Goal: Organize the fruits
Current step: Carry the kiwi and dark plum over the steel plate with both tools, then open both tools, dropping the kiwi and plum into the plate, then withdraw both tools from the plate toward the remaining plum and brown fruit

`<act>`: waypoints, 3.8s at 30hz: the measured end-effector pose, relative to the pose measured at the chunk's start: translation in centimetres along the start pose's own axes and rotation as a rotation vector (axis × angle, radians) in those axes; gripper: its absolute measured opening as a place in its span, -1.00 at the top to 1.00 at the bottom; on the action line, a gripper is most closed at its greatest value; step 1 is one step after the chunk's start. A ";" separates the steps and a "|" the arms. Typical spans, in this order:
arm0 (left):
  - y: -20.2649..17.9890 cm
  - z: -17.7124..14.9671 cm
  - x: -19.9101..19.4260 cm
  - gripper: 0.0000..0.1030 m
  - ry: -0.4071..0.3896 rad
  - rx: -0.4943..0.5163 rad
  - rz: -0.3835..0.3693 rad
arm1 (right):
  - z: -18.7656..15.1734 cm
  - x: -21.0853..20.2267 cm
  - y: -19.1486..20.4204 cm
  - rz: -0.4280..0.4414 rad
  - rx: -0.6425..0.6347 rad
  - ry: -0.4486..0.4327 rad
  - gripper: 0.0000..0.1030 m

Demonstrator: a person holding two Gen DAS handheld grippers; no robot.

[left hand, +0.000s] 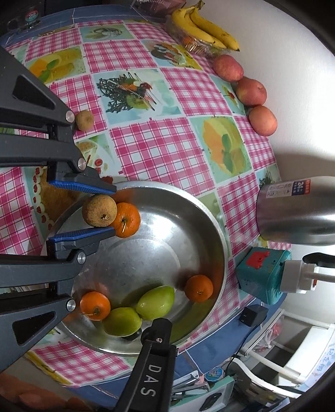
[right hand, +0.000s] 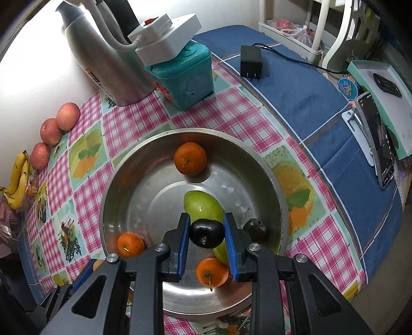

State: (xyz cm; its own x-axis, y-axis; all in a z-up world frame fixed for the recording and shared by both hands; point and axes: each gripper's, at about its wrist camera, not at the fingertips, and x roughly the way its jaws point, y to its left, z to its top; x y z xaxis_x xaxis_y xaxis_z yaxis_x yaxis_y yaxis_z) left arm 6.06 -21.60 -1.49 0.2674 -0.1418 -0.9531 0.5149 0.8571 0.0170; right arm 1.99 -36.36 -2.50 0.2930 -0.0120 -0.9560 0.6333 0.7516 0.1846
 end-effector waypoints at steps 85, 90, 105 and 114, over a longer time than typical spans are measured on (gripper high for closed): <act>11.7 -2.1 -1.9 -1.00 -0.051 -0.346 0.226 | -1.1 0.2 3.9 0.036 -0.222 -0.074 -0.81; 12.9 -3.2 -2.4 -1.00 -0.044 -0.359 0.243 | -2.1 -0.1 4.8 0.038 -0.250 -0.072 -0.81; 15.8 -7.2 -3.7 -1.00 -0.021 -0.396 0.247 | -6.4 -0.1 7.2 0.046 -0.309 -0.008 -0.81; 17.7 -9.0 -4.4 -1.00 -0.025 -0.458 0.234 | -8.1 -0.7 8.4 0.045 -0.345 -0.005 -0.81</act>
State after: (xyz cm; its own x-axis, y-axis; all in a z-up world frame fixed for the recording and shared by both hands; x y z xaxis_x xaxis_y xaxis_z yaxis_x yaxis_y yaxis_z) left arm 6.64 -1.34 0.28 0.3546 0.0725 -0.9322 0.0308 0.9956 0.0891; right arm 1.31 -24.68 -2.14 0.3190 0.0235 -0.9475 0.3405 0.9301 0.1377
